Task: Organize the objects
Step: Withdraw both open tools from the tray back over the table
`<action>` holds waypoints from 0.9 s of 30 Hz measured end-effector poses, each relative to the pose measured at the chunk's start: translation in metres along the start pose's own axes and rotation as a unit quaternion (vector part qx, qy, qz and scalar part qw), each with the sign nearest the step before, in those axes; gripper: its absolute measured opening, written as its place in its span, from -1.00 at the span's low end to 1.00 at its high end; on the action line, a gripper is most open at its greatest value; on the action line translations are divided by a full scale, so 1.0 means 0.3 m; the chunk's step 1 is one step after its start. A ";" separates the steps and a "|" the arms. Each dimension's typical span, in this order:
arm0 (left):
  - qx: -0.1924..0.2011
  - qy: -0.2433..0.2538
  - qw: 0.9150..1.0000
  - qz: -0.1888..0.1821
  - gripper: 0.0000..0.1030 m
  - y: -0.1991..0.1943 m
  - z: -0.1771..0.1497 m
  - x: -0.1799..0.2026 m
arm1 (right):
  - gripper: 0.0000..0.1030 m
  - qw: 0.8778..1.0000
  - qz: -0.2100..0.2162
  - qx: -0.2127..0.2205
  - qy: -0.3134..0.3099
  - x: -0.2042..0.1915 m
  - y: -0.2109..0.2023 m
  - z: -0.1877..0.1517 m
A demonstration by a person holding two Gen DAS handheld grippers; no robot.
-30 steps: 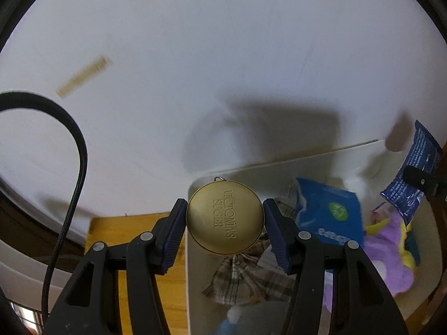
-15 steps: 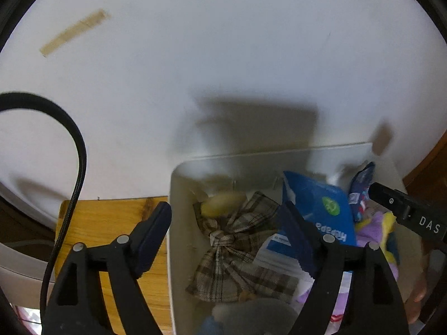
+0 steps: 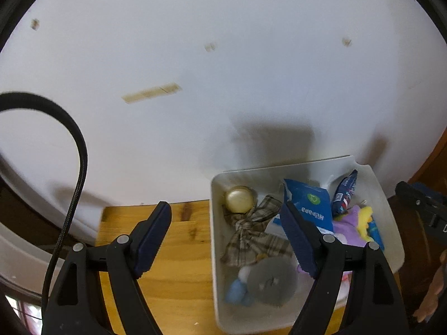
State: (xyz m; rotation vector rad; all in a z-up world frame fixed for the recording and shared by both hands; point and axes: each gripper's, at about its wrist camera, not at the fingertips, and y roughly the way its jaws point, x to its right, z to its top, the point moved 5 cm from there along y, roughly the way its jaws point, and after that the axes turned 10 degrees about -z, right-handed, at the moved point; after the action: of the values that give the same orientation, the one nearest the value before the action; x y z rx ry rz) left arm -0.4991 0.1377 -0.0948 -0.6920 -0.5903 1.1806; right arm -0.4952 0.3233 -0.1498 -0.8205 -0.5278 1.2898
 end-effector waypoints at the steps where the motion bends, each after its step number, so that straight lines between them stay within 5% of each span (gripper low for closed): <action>1: 0.005 0.004 1.000 0.006 0.60 -0.041 -0.001 -0.005 | 0.26 1.000 0.000 0.004 -0.003 0.011 -0.035 -0.002; 16: 0.057 0.034 0.998 0.014 0.61 -0.493 -0.079 0.002 | 0.26 0.995 0.025 0.082 -0.045 -0.010 -0.526 -0.043; 27: 0.046 0.026 0.999 -0.011 0.62 -0.647 -0.316 0.003 | 0.52 0.984 0.076 0.131 -0.099 -0.096 -0.837 -0.164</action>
State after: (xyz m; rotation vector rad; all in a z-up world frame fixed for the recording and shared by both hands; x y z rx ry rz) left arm -0.3090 0.0783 -0.0115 -0.6342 -0.4957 1.1583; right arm -0.3080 0.2674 0.0182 -0.5232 -0.4463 1.5544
